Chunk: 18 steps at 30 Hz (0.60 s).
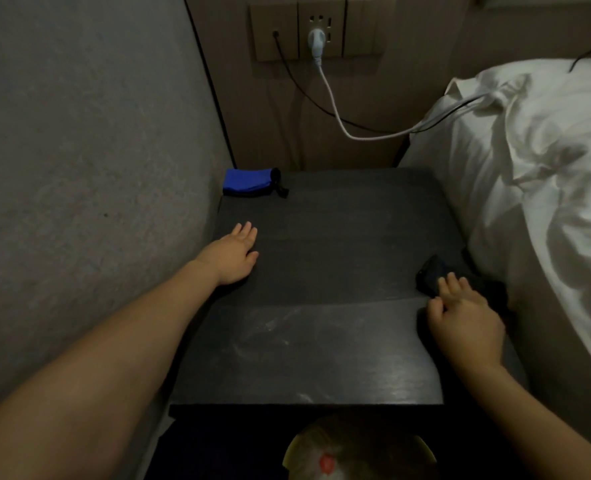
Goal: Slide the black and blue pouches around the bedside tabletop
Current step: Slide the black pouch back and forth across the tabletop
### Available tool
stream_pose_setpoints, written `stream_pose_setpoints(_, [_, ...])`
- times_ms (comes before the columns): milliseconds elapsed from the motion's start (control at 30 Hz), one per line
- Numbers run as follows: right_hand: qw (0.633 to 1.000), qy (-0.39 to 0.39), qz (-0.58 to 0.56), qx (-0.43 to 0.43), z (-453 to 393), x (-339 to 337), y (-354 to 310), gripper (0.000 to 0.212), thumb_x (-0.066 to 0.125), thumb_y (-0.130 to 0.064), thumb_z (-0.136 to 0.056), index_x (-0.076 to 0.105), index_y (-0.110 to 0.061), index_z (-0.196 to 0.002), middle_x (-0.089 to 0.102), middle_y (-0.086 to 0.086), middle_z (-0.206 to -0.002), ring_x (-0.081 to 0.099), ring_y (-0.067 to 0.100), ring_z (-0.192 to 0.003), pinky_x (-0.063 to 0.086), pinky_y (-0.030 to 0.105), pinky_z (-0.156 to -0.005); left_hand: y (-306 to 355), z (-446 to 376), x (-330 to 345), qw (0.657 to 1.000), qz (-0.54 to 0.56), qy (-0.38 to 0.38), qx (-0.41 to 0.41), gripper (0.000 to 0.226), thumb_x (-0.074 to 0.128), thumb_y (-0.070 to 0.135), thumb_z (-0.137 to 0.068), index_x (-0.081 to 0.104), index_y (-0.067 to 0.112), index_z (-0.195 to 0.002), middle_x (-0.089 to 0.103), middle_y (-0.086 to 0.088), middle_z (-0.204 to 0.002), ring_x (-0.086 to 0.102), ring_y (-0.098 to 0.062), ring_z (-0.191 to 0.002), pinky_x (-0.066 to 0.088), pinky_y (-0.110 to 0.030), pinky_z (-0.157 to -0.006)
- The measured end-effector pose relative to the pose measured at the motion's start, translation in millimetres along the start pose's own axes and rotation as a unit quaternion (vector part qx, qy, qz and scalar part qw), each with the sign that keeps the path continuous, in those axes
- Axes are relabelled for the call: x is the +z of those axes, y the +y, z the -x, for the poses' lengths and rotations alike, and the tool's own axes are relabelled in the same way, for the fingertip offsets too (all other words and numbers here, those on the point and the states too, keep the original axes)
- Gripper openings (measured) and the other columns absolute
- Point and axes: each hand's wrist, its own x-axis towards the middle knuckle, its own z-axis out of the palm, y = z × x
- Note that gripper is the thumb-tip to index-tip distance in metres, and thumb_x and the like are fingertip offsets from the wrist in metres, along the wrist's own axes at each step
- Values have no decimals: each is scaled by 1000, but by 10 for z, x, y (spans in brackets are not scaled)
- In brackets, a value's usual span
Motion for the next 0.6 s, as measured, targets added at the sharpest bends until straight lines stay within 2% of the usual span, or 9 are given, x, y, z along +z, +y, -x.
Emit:
stream_pose_setpoints(100, [998,-6,-15,-58,144,99,-306,53,32,-22,-70,75,5,-87,71,23,-98,70,37,-89,56,44,-71,-3,-22,-33,1000,20,-11,-6,58,29,26,-102,6,12,-153,-2,-5,-162,2,-19,-150,13,-32,-121])
stream_pose_setpoints(367, [967,-142,-61,-204,480,418,-1664,52,34,-28,-65,77,-7,-85,75,9,-96,71,22,-89,55,28,-76,-38,-59,-77,998,62,-27,-6,53,22,25,-104,10,11,-153,1,-6,-162,2,-21,-150,8,-30,-121])
stream_pose_setpoints(600, [941,-184,-83,-270,712,549,-2397,53,31,-31,-63,76,-10,-81,75,5,-90,70,20,-86,55,26,-74,-38,-72,-166,997,52,-59,-12,52,17,26,-105,8,10,-153,-1,-7,-162,3,-23,-150,8,-31,-121])
